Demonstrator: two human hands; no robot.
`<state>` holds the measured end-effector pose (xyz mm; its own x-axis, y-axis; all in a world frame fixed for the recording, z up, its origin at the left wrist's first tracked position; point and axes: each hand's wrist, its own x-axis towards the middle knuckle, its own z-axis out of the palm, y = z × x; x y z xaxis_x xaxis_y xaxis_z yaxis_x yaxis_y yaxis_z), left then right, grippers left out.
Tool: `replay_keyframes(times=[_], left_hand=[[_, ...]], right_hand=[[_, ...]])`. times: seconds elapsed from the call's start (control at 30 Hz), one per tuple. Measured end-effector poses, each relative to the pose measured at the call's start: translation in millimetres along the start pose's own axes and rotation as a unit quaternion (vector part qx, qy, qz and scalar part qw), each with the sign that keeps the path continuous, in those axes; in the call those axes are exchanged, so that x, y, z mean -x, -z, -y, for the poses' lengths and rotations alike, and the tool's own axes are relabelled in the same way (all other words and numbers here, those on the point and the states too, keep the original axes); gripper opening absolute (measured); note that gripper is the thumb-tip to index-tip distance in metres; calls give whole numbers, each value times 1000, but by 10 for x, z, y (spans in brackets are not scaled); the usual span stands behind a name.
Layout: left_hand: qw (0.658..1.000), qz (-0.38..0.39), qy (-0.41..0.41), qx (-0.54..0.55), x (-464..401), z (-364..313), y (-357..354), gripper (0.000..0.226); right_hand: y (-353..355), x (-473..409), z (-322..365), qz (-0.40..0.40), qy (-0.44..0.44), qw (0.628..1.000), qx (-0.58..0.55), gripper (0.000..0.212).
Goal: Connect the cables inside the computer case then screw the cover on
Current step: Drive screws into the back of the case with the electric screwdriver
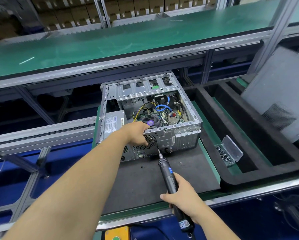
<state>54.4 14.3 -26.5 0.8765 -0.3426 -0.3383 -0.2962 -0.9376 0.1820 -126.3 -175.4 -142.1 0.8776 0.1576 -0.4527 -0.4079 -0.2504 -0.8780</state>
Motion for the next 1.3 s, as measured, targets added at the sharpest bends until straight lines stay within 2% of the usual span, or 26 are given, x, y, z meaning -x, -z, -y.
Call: replay_keyframes(times=[0.13,0.23,0.4,0.57,0.7,0.87,1.0,1.13,1.23,1.3], left_hand=[[1000,3,-2,-9,2,1,5,48],[1000,5,2,-6,11,-13,11,55],[1000,15,6,8,-9,-17,18,52],[1000,5,12,6,-17,-14,4,71],[1000,9,6,1,-26,-3,-2,49],[1000,0,10,-3,-10,-15,-6,60],[1000,-3,-1,-23,-18,-3,-18,44],[999,-24,0,-35,7,8,-45,49],[998,-48,9,-46,32,24,-98,54],[988,-129,-7,-83,112,18,-182,59]], right_hand=[[-5,2,-14,-10,3,1000,4,64],[-25,7,-9,-19,6,1000,18,67],[-84,9,24,-21,1,999,26,70],[-97,-1,67,-27,1,999,29,67],[-121,-19,82,-36,1,999,36,63],[-152,-47,76,-48,4,998,48,55],[-174,-75,104,-51,6,997,57,49],[-196,-81,123,-54,4,996,75,52],[-110,-84,132,-59,3,993,101,43],[-24,-74,127,-55,-2,993,104,35]])
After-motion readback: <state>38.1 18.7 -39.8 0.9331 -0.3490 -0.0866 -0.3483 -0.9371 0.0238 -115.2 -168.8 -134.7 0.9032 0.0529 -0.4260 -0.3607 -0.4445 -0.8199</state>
